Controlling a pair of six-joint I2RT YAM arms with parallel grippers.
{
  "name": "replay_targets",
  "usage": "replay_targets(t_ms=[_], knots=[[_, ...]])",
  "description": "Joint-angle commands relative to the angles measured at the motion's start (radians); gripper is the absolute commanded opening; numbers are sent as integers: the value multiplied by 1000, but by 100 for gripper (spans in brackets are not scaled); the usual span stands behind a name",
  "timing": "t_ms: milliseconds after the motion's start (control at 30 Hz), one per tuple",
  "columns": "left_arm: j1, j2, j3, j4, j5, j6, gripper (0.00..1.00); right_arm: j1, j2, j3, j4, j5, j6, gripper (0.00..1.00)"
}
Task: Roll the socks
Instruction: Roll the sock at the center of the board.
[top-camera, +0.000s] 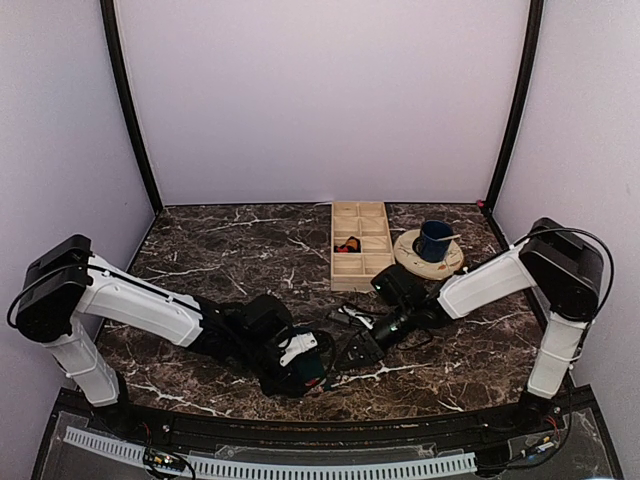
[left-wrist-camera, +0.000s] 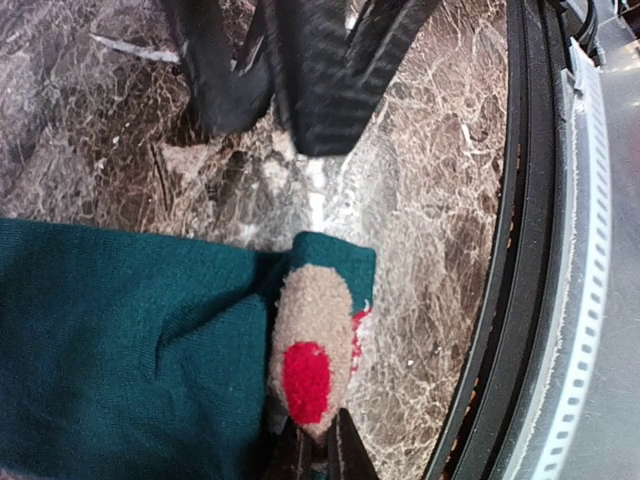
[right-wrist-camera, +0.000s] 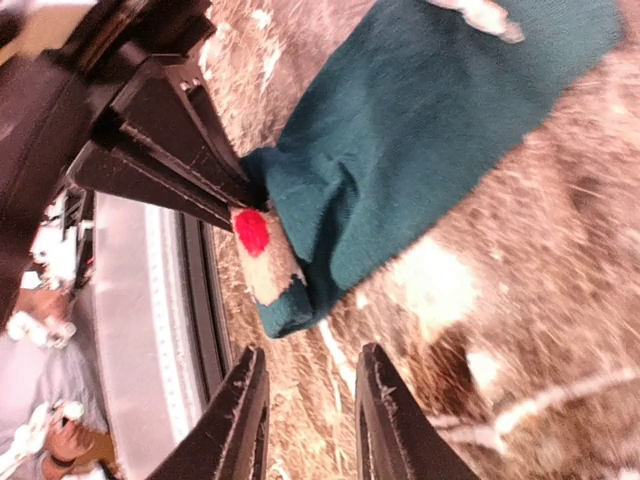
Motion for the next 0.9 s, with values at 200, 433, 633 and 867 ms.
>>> replay_targets(t_ms=[200, 433, 633, 867], knots=[[89, 67, 0, -90, 266, -56, 0, 9, -193, -192, 229, 266, -3, 27], [140, 105, 13, -106, 389, -62, 0, 131, -318, -254, 239, 493, -126, 27], [176, 155, 36, -138, 478, -45, 0, 284, -358, -253, 203, 679, -250, 31], [202, 188, 53, -169, 513, -23, 0, 422, -277, -164, 127, 791, -372, 34]])
